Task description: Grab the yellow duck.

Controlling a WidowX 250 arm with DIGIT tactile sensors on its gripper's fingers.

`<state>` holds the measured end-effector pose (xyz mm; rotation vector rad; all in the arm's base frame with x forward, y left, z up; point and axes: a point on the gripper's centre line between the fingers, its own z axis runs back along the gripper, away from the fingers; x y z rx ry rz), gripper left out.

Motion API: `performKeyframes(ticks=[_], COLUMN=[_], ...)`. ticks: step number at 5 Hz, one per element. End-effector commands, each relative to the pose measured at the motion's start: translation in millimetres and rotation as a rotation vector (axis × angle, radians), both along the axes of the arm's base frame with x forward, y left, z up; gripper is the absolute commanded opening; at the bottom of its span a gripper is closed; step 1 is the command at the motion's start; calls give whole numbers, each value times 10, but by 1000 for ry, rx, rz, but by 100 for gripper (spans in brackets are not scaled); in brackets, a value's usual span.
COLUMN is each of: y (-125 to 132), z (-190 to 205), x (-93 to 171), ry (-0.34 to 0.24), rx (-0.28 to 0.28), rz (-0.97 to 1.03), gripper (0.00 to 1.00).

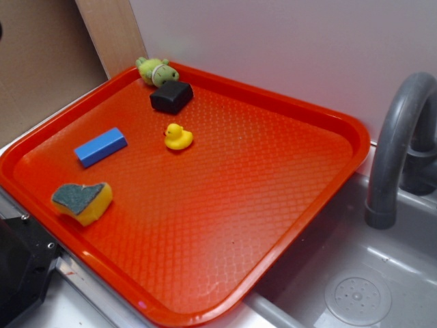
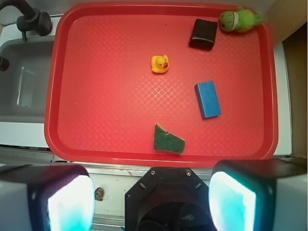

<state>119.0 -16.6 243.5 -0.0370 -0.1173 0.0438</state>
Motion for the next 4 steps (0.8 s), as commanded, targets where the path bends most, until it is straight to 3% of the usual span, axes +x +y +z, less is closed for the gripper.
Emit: performKeyframes(ticks=[1,3,4], y=[0,24,127], z=[0,-22,-156], x=[0,201,534], ry=[0,3,5], rx=[0,0,30], rz=[0,47,87], gripper=[100,100,100])
